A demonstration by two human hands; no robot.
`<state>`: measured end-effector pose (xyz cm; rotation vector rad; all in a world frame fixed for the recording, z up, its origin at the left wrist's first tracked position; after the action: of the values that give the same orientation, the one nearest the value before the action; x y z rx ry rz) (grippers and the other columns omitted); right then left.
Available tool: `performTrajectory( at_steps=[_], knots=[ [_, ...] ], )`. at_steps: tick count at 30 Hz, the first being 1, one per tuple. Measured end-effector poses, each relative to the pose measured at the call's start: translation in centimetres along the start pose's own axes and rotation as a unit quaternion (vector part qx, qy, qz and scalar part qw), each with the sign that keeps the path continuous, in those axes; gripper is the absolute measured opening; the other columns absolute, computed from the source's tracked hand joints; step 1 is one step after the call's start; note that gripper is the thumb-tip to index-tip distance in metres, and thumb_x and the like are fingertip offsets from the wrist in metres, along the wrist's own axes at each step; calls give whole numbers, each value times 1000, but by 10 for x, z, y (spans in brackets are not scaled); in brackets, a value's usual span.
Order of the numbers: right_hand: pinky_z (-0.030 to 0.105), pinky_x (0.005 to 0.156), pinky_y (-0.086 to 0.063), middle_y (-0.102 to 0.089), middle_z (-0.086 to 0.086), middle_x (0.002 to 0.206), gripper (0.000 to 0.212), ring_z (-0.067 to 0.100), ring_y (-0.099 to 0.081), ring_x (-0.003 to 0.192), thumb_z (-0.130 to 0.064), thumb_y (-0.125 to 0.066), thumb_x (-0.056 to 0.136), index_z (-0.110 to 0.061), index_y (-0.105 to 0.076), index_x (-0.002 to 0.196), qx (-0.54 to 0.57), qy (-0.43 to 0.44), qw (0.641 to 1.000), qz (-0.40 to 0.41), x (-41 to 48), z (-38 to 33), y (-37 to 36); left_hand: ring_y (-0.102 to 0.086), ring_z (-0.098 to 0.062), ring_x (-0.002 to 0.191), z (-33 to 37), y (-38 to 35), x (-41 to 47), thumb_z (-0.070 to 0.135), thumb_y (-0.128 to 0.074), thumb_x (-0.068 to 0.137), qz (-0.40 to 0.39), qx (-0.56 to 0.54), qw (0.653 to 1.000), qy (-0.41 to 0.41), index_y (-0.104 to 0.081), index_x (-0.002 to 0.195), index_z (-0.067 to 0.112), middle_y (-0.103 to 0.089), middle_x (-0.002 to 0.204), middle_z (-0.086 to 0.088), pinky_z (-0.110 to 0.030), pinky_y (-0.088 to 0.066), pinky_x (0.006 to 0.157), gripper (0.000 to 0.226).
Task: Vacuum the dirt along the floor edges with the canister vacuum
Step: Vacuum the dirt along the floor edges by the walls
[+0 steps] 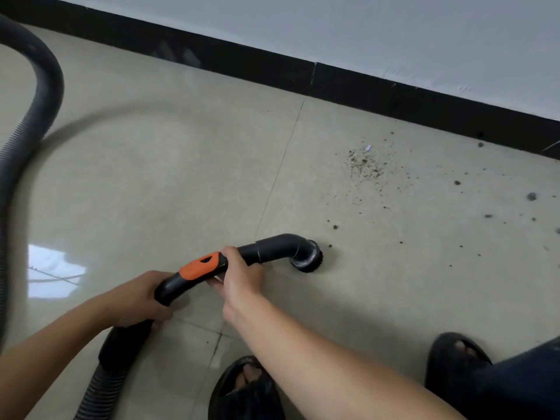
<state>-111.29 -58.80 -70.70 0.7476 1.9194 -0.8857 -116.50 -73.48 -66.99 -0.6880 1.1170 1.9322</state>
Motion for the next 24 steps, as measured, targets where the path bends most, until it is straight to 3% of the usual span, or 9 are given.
performTrajectory(
  at_steps=[4, 8, 19, 24],
  knots=[
    [33, 59, -60, -65, 14, 90, 21, 24, -66, 74, -7, -63, 84, -5, -54, 102, 11, 30, 999, 10, 6, -34, 9, -64, -13, 52, 30, -1, 18, -5, -69, 71, 9, 3, 1000, -20, -62, 91, 10, -66, 59, -1, -22, -50, 52, 27],
    [38, 65, -60, -63, 11, 84, 13, 22, -64, 71, -10, -63, 84, -10, -52, 91, -20, 49, 999, 4, 15, -58, 8, -65, -12, 54, 45, 4, 31, -1, -74, 69, 31, 13, 999, -36, -63, 92, 13, -67, 65, -3, -31, -52, 58, 29],
    [39, 66, -61, -60, 11, 85, 16, 21, -63, 68, -12, -62, 84, -10, -49, 94, -56, 66, 996, -9, 33, -100, 8, -66, -22, 53, 71, 1, 53, -1, -70, 70, 47, -20, 998, -39, -59, 85, 9, -69, 63, -12, -34, -53, 55, 21],
    [41, 69, -60, -59, 11, 85, 14, 22, -60, 70, -12, -61, 87, -12, -47, 86, -132, 40, 988, -63, 34, -99, -31, -66, -28, 55, 49, 17, 47, -2, -72, 70, 120, -51, 991, -15, -56, 78, 4, -65, 58, -9, -33, -49, 55, 19]
  ],
)
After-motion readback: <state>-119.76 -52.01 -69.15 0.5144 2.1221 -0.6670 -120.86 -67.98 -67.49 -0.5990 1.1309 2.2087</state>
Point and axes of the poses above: each hand's wrist, its own x-axis towards the middle knuckle, its own y-axis out of the back of the hand, z = x × y, the point moved 9 cm from there along x, towards the middle knuckle
